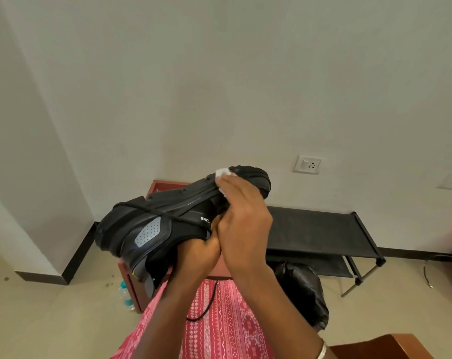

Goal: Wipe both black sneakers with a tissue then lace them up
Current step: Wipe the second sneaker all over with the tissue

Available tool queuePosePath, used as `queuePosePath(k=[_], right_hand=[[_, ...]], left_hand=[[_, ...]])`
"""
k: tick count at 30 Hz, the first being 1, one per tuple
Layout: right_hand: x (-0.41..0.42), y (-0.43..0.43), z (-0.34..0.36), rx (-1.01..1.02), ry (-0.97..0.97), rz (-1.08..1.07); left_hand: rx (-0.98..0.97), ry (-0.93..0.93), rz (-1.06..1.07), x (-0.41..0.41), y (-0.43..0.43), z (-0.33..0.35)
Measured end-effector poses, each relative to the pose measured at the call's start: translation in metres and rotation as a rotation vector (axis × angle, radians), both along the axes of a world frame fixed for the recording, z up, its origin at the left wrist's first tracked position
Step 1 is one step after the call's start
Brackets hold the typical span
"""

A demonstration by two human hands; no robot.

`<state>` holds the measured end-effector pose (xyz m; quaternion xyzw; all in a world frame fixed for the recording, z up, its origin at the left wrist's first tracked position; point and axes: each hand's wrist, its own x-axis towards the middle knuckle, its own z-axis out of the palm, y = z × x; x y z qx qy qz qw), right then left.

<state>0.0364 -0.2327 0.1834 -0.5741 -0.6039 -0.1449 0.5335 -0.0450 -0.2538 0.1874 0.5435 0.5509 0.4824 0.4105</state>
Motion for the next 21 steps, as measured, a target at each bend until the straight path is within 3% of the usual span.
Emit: queuePosePath(k=[3, 5, 10, 14, 16, 18, 21], right_hand=[[0.015, 0.003, -0.003, 0.070, -0.230, 0.053], [0.040, 0.012, -0.009, 0.082, -0.235, 0.002], [0.074, 0.021, -0.017, -0.057, 0.204, -0.131], [0.068, 0.016, -0.013, 0.008, 0.266, -0.170], [0.061, 0.012, -0.008, 0.037, 0.198, -0.214], [0.049, 0.008, -0.004, 0.052, -0.005, -0.216], [0.029, 0.003, -0.007, 0.045, -0.294, -0.034]], left_hand=[[0.091, 0.025, 0.042, -0.004, 0.002, -0.001], [0.042, -0.040, 0.049, -0.007, 0.005, -0.001], [-0.133, -0.180, 0.036, -0.014, 0.014, -0.011], [-0.203, -0.185, 0.038, -0.014, 0.019, -0.015], [-0.191, -0.193, 0.022, -0.011, 0.020, -0.015], [-0.153, -0.190, 0.005, -0.007, 0.019, -0.013], [-0.169, -0.194, 0.006, -0.005, 0.018, -0.012]])
